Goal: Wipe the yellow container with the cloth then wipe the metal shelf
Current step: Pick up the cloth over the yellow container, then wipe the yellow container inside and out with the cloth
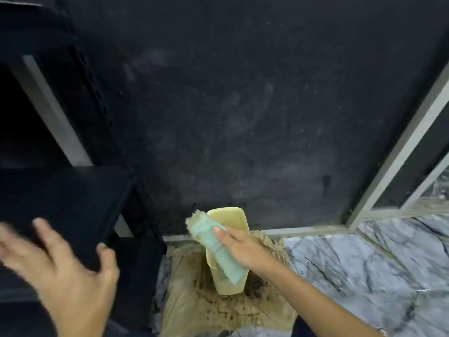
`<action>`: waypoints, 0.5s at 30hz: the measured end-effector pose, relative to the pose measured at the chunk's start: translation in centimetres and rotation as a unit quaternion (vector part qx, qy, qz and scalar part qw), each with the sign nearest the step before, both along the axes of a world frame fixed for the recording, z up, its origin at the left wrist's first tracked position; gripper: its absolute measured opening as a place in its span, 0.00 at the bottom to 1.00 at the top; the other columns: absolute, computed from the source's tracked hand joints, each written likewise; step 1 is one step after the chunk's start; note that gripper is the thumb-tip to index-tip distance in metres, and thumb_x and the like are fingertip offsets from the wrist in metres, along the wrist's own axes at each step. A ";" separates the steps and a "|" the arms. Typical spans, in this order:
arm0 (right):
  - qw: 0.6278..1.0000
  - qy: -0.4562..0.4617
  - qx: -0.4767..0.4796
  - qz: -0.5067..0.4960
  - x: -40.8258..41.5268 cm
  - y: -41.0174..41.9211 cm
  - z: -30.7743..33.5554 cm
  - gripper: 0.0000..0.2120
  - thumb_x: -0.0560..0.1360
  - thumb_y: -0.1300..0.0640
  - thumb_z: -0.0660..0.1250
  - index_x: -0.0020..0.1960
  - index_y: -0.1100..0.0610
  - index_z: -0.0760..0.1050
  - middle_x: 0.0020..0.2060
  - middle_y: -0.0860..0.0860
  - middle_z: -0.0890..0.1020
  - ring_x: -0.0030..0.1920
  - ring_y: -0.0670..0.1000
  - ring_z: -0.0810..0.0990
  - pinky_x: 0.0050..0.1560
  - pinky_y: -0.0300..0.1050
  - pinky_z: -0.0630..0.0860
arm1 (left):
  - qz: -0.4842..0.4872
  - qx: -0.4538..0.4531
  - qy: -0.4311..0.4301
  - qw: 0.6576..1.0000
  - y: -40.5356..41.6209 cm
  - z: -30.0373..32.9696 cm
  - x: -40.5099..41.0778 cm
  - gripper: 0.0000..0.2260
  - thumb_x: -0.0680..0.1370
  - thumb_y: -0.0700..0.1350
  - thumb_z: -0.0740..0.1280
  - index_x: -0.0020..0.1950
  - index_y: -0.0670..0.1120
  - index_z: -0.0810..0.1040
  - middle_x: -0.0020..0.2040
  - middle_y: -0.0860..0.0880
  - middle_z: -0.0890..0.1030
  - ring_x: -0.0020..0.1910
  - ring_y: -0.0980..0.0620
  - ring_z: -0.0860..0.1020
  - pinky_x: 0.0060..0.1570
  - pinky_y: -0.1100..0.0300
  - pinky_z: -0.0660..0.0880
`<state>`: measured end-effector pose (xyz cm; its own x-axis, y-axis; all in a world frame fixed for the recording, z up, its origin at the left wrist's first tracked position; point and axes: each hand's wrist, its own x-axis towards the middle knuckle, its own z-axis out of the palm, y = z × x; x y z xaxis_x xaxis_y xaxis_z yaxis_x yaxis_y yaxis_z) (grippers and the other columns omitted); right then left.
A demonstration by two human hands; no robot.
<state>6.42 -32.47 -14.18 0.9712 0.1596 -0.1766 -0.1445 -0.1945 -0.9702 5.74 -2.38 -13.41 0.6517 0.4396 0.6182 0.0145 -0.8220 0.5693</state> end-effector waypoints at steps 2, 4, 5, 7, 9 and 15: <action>0.998 0.012 0.007 -0.061 -1.1 -3.6 -0.9 0.16 0.81 0.42 0.58 0.52 0.47 0.82 0.40 0.47 0.86 0.39 0.45 0.83 0.42 0.40 0.79 | -0.082 -0.025 0.034 0.996 -4.9 -1.1 -0.9 0.36 0.77 0.45 0.67 0.83 0.39 0.59 0.85 0.35 0.57 0.84 0.35 0.57 0.80 0.37 0.55; 0.992 0.029 0.045 -0.113 -1.2 -6.4 -2.1 0.16 0.80 0.39 0.59 0.54 0.44 0.83 0.45 0.52 0.87 0.44 0.51 0.85 0.50 0.53 0.81 | -0.173 -0.115 0.155 0.966 -10.5 -2.0 -1.3 0.30 0.78 0.38 0.71 0.80 0.39 0.68 0.83 0.38 0.65 0.82 0.39 0.65 0.79 0.41 0.63; 0.986 0.045 0.084 -0.136 -1.0 -7.5 -2.6 0.17 0.80 0.40 0.59 0.55 0.45 0.83 0.47 0.55 0.87 0.46 0.55 0.85 0.53 0.58 0.81 | -0.215 -0.151 0.234 0.936 -13.0 -2.9 -0.8 0.27 0.79 0.40 0.70 0.79 0.43 0.70 0.80 0.40 0.71 0.79 0.41 0.70 0.78 0.46 0.67; 0.969 0.077 0.159 -0.175 0.0 -9.3 -3.6 0.18 0.81 0.40 0.59 0.57 0.49 0.82 0.51 0.58 0.86 0.52 0.60 0.85 0.55 0.65 0.80 | -0.276 -0.179 0.395 0.858 -17.5 -4.9 1.3 0.22 0.84 0.47 0.65 0.79 0.48 0.71 0.77 0.46 0.77 0.75 0.46 0.75 0.72 0.56 0.70; 0.959 0.092 0.177 -0.201 1.3 -10.5 -4.9 0.20 0.81 0.40 0.58 0.60 0.50 0.81 0.53 0.57 0.86 0.54 0.60 0.85 0.56 0.65 0.80 | -0.335 -0.179 0.491 0.784 -21.7 -7.9 4.0 0.25 0.86 0.54 0.60 0.81 0.48 0.67 0.79 0.47 0.74 0.77 0.46 0.72 0.72 0.56 0.69; 0.929 0.104 0.112 -0.338 3.2 -12.1 -13.3 0.26 0.71 0.25 0.58 0.57 0.40 0.81 0.57 0.49 0.84 0.57 0.53 0.83 0.61 0.60 0.78 | -0.380 -0.106 0.584 0.709 -28.3 -16.7 9.6 0.29 0.85 0.58 0.54 0.83 0.46 0.60 0.72 0.42 0.79 0.68 0.41 0.80 0.66 0.51 0.76</action>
<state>9.62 -44.53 -27.45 0.8116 -0.4181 -0.4081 -0.3496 0.2121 -0.9126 15.33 -30.71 -30.09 0.7631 -0.3109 -0.5666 0.1768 -0.7428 0.6457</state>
